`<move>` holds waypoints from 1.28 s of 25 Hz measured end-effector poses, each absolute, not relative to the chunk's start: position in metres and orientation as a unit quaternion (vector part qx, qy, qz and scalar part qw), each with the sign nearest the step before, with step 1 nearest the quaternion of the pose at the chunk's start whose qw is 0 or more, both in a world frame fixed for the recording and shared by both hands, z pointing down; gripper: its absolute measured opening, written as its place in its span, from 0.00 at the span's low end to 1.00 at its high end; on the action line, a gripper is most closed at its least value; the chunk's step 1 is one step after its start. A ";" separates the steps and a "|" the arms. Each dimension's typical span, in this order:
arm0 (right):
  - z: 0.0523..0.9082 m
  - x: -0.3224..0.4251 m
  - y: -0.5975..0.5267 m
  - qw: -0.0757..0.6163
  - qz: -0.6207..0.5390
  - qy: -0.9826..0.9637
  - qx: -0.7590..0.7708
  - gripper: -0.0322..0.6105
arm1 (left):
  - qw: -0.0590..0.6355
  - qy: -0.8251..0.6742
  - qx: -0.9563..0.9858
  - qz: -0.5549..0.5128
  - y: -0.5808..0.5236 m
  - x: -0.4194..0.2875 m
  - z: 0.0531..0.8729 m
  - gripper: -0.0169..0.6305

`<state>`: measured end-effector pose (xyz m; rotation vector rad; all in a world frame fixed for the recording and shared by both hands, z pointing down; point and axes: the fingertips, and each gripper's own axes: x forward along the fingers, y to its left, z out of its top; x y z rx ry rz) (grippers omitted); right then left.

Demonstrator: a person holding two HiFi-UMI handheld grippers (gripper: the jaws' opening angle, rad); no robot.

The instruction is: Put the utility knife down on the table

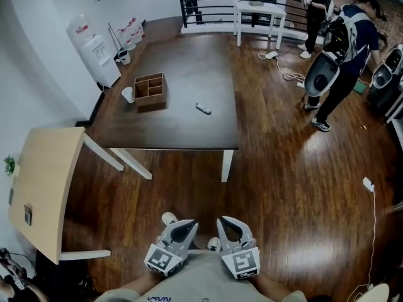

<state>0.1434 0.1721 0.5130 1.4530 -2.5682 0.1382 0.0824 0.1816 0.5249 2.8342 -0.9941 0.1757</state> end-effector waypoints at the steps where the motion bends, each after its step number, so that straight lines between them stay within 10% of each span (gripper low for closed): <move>1: 0.515 0.145 0.173 0.096 0.050 -0.864 0.491 0.05 | 0.068 -0.331 0.940 0.053 0.182 0.085 0.522 0.03; 32: 0.526 0.157 0.178 0.107 0.071 -0.845 0.519 0.05 | 0.065 -0.301 0.949 0.064 0.182 0.085 0.540 0.03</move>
